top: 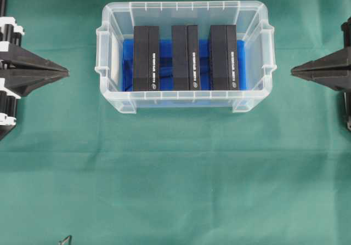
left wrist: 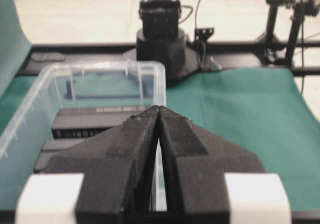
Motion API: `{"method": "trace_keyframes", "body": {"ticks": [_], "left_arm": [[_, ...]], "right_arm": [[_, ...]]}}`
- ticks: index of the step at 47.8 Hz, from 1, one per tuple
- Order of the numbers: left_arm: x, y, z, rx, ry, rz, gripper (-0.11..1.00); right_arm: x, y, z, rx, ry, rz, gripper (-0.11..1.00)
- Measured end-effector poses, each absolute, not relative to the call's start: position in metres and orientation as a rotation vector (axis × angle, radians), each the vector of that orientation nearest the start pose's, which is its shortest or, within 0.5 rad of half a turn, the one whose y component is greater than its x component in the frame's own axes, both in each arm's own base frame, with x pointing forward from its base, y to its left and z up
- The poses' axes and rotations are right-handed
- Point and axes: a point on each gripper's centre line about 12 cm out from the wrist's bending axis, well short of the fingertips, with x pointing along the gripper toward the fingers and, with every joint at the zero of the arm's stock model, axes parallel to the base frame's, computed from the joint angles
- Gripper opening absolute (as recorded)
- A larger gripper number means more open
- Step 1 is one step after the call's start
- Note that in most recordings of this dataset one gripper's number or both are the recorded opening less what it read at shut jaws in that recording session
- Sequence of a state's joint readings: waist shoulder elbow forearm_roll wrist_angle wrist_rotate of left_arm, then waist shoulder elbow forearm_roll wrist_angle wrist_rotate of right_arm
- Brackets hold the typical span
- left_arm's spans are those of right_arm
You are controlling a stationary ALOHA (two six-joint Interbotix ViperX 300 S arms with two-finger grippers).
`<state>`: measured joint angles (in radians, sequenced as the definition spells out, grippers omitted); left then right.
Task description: Take the box out of the case with the right arm.
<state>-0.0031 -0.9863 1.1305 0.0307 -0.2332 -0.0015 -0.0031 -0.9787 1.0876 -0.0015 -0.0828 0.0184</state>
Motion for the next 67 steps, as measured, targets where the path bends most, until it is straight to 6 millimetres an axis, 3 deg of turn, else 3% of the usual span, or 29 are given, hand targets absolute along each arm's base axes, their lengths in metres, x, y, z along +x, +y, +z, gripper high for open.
{"method": "trace_keyframes", "body": {"ticks": [6,23,30,42,49,67], "left_arm": [[0.197,-0.001,0.326,0.024,-0.106,-0.008,0.00],[0.193,0.000,0.412,0.024,-0.089,0.001,0.00],[0.192,0.000,0.431,0.024,-0.054,0.004,0.00],[0.193,0.000,0.433,0.006,0.046,0.005,0.00],[0.190,-0.003,0.427,0.000,0.213,-0.008,0.00],[0.170,-0.010,0.397,-0.001,0.911,-0.024,0.00]], "right_arm": [[0.201,0.000,0.329,0.051,-0.015,-0.001,0.00],[0.200,0.000,0.405,0.173,-0.051,0.003,0.00],[0.202,-0.001,0.426,0.180,-0.005,-0.003,0.00],[0.206,0.000,0.419,0.188,0.136,-0.014,0.00],[0.200,0.000,0.414,0.208,0.283,-0.032,0.00],[0.177,-0.001,0.376,0.321,1.016,-0.191,0.00]]}}
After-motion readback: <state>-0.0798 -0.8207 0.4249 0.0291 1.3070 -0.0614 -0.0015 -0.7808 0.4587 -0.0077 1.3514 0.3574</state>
